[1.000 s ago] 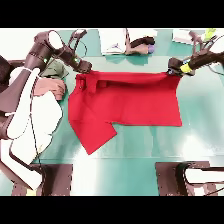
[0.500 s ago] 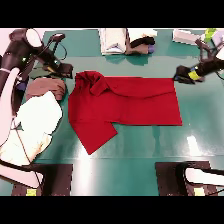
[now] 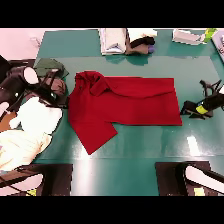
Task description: Fold the shirts.
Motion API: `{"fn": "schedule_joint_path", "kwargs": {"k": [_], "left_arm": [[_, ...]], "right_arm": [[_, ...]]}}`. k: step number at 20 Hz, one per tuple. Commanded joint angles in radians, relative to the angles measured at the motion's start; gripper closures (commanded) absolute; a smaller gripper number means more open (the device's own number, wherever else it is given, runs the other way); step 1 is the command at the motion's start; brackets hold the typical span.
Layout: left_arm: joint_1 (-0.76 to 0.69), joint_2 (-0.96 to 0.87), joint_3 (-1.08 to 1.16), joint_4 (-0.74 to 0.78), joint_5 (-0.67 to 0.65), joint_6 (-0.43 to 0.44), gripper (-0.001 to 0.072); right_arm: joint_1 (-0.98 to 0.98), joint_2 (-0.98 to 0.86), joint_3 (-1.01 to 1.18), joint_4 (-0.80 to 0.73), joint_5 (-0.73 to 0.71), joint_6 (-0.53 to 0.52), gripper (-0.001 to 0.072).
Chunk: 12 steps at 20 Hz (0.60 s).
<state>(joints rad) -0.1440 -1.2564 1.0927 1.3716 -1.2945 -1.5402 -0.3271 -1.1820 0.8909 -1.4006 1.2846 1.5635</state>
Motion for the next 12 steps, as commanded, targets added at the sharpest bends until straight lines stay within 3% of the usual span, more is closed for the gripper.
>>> {"fn": "schedule_joint_path", "kwargs": {"k": [1, 7, 10, 11, 12], "left_arm": [[0.0, 0.035, -0.087, -0.048, 0.032, -0.005, 0.0273], [0.0, 0.035, -0.087, -0.048, 0.033, -0.004, 0.0273], [0.0, 0.035, -0.087, -0.047, 0.006, -0.004, 0.0273], [0.0, 0.035, -0.087, -0.047, -0.004, -0.004, 0.0273], [0.0, 0.035, -0.087, -0.047, -0.007, -0.004, 0.0272]], "right_arm": [[-0.021, 0.01, -0.109, 0.033, -0.073, -0.009, 0.0171], [0.024, -0.049, -0.128, 0.081, -0.11, -0.02, 0.0197], [0.066, -0.07, -0.128, 0.078, -0.13, -0.02, 0.0287], [0.077, -0.064, -0.128, 0.066, -0.135, -0.019, 0.043], [0.088, -0.053, -0.128, 0.059, -0.134, -0.02, 0.0677]]}}
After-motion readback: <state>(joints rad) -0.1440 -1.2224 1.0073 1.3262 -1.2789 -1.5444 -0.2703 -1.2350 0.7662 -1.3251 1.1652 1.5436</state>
